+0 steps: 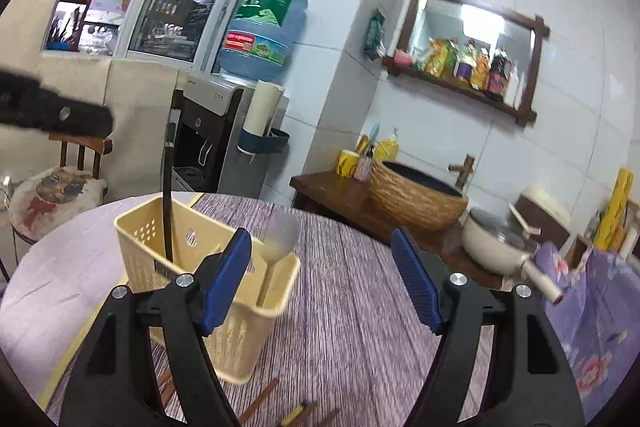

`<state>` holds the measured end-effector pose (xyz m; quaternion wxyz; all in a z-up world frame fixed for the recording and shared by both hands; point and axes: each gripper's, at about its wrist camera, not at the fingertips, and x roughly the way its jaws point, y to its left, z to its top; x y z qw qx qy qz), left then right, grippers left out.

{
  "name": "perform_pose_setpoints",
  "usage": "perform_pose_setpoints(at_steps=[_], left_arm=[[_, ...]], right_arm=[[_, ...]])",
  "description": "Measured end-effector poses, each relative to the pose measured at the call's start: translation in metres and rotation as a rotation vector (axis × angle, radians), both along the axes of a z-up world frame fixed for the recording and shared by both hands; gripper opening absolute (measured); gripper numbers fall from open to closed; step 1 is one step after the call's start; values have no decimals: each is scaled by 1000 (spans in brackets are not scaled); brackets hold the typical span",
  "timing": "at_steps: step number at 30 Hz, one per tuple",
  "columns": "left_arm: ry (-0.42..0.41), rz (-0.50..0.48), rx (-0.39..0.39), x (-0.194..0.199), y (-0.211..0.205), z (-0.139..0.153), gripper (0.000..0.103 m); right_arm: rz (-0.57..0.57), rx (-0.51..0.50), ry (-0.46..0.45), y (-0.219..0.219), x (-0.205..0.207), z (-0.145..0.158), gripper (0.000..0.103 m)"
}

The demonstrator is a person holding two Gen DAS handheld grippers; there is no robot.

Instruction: Organize utensils

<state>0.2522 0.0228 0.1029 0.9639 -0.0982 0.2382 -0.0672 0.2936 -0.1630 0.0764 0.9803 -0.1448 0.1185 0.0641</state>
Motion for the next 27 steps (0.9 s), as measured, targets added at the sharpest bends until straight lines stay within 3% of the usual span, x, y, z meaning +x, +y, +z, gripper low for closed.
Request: perform_pose_setpoints(at_steps=[4, 10, 14, 19, 27], left_arm=[[54, 5, 22, -14, 2, -24, 68], [150, -16, 88, -28, -11, -69, 69], [239, -77, 113, -33, -28, -103, 61], [334, -107, 130, -29, -41, -137, 39], [347, -98, 145, -22, -44, -143, 34]], right_arm=[[-34, 120, 142, -29, -7, -15, 72], [-117, 199, 317, -57, -22, -62, 71], [-148, 234, 429, -66, -25, -95, 60], [-164, 293, 571, -73, -18, -130, 46], [-183, 341, 677, -76, 4, -148, 34]])
